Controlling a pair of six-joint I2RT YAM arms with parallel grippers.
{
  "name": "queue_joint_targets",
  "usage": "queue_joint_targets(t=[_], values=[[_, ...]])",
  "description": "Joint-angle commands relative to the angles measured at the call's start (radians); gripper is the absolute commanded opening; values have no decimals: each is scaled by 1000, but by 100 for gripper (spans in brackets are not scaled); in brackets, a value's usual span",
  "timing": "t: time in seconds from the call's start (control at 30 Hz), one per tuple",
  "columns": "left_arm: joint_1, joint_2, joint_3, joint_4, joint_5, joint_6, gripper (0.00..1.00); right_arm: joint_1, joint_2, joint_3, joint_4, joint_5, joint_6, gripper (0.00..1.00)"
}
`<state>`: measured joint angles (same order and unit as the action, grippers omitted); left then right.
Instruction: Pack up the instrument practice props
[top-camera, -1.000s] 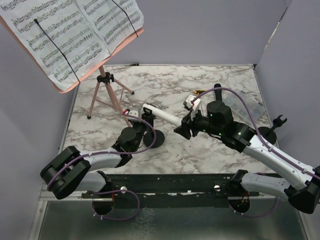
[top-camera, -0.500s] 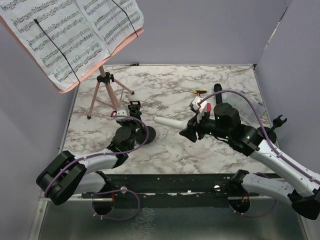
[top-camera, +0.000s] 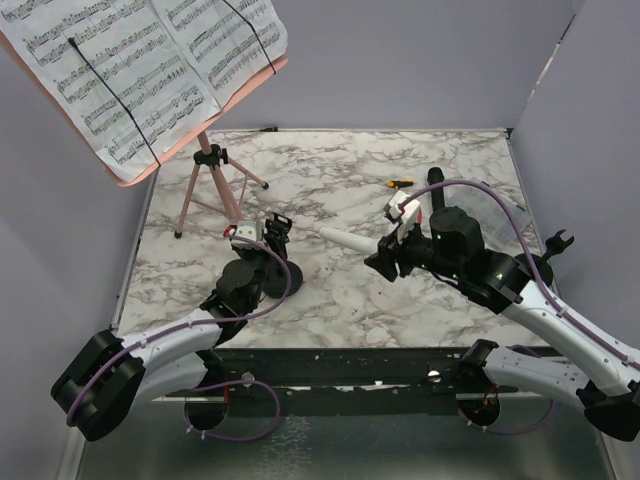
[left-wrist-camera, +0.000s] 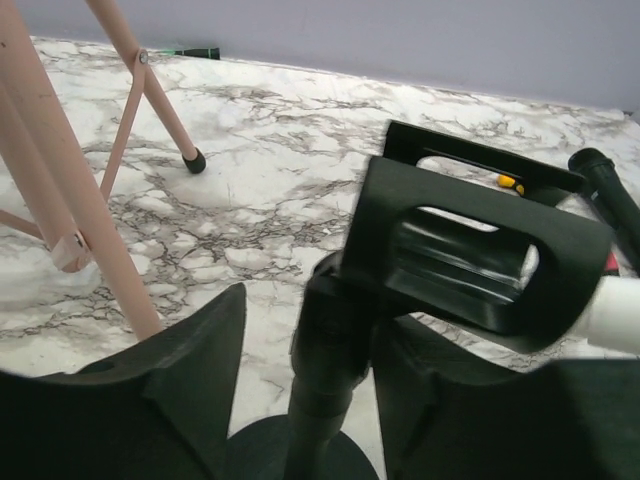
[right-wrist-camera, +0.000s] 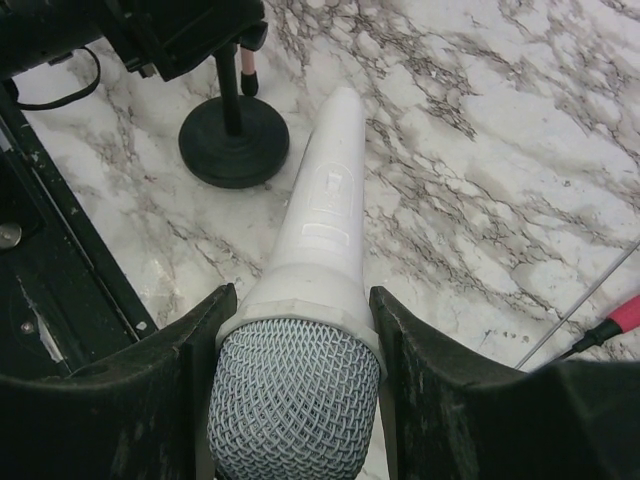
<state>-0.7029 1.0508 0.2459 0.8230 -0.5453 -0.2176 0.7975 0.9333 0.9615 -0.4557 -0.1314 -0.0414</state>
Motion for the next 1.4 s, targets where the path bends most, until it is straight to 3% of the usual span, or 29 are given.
queue_joint_targets(t=[0.0,0.1,0.47,0.83,1.03,1.37], values=[[-1,-75,-16,-205,45,21,58,0,-15,48,7,61,2,1],[-3,-125,13,-299,65,25,65,-1,-14,55,9,77,0,1],[-2,-397,133,-705,122,14,74,1,18,112,0,98,-34,1],[-3,-602,220,-911,287,69,78,-1,67,184,-33,69,-60,1],[-3,-555,346,-926,427,279,81,1,129,297,-110,26,-104,1],[-3,-187,613,-938,671,676,82,0,164,358,-154,-43,-101,1]])
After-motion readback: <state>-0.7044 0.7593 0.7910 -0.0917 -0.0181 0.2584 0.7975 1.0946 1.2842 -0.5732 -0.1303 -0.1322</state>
